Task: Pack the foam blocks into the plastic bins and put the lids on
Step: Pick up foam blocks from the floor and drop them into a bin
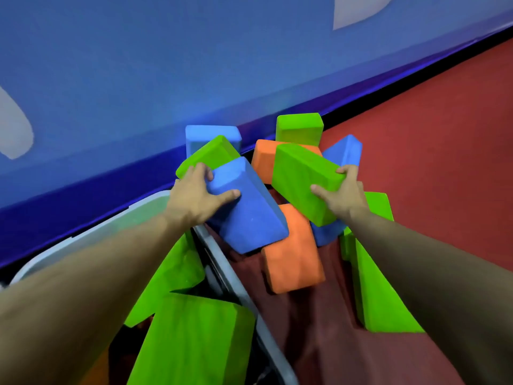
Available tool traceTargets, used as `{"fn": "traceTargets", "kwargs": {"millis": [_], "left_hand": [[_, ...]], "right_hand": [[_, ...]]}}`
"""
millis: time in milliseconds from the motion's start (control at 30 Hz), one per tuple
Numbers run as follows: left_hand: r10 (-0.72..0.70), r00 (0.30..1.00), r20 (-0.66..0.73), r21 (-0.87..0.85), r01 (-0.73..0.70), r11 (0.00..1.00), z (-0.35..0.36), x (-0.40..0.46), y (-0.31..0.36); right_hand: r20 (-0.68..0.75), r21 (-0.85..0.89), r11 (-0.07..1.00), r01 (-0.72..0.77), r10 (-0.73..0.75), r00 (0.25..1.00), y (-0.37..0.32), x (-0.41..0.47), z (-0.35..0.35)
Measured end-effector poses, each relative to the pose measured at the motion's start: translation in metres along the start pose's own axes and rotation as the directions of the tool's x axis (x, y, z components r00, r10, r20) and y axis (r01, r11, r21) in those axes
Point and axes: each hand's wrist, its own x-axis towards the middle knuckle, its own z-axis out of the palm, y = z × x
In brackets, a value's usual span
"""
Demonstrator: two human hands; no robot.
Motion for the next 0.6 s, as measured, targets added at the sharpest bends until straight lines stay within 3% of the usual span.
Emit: {"fn": "traceTargets", "kwargs": {"millis": [100,200,367,600], "left_hand": [[0.075,0.997,0.032,-0.014,-0.075,0.997,-0.004,-0.014,0.014],[0.179,0.984,-0.020,0.037,-0.178,0.983,-0.016,-0.032,0.030],[0.004,0.986,-0.167,-0.089,-0.019,0.996,-0.073,-0.085,0.053],[-0.255,0.902,-0.348,-0.256,0.170,0.952,-0.186,-0.188,0.014]], "right_hand": [[-0.110,-0.022,0.999,0.023,-0.026,0.994,-0.001,-0.015,0.001],[-0.210,-0.013,0.997,0.082,-0.083,0.974,-0.009,-0.034,-0.012],[-0.330,-0.037,0.975,0.220,-0.220,0.918,-0.036,-0.092,-0.060],[-0.303,-0.025,0.936,0.351,-0.341,0.890,-0.084,-0.216,-0.099]]}}
